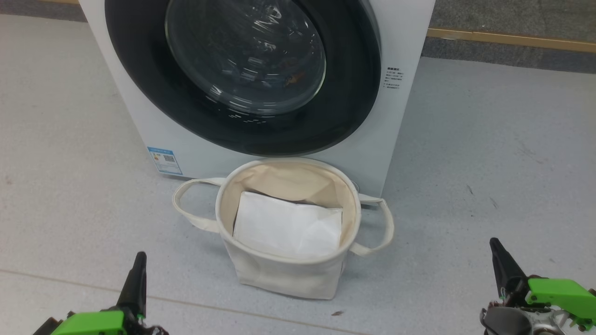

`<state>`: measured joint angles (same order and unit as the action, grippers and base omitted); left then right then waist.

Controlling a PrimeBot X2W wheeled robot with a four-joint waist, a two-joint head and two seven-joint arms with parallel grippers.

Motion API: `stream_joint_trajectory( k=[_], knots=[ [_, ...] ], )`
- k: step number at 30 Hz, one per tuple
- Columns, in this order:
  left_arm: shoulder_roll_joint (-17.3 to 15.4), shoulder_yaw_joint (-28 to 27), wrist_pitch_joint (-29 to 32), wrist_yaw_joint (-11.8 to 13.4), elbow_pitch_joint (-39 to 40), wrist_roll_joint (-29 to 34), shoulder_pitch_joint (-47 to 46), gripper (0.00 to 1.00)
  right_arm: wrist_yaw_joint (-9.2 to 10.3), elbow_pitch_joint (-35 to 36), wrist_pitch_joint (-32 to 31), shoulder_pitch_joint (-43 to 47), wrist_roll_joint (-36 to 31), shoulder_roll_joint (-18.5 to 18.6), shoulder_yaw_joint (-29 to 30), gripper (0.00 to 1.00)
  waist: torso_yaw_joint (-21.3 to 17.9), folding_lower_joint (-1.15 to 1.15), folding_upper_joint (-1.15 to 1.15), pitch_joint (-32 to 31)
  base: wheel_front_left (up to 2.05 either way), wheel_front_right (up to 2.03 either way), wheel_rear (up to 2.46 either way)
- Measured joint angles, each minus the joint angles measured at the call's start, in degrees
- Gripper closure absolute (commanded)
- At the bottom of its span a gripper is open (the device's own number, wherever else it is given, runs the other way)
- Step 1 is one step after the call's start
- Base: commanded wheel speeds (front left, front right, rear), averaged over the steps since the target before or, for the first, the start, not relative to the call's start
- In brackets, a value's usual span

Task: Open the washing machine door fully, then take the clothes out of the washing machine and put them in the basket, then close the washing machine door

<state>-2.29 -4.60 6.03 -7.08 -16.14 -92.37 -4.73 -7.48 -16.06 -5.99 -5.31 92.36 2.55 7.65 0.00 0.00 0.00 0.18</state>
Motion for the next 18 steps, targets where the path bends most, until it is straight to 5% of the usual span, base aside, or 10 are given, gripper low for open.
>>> stream_joint_trajectory(
  k=[18],
  knots=[
    [0.0,0.0,0.0,0.0,0.0,0.0,0.0,1.0,0.0,0.0,0.0,0.0,0.0,0.0,0.01,1.0,0.0,0.0,0.0,0.0,0.0,0.0,0.0]
  ],
)
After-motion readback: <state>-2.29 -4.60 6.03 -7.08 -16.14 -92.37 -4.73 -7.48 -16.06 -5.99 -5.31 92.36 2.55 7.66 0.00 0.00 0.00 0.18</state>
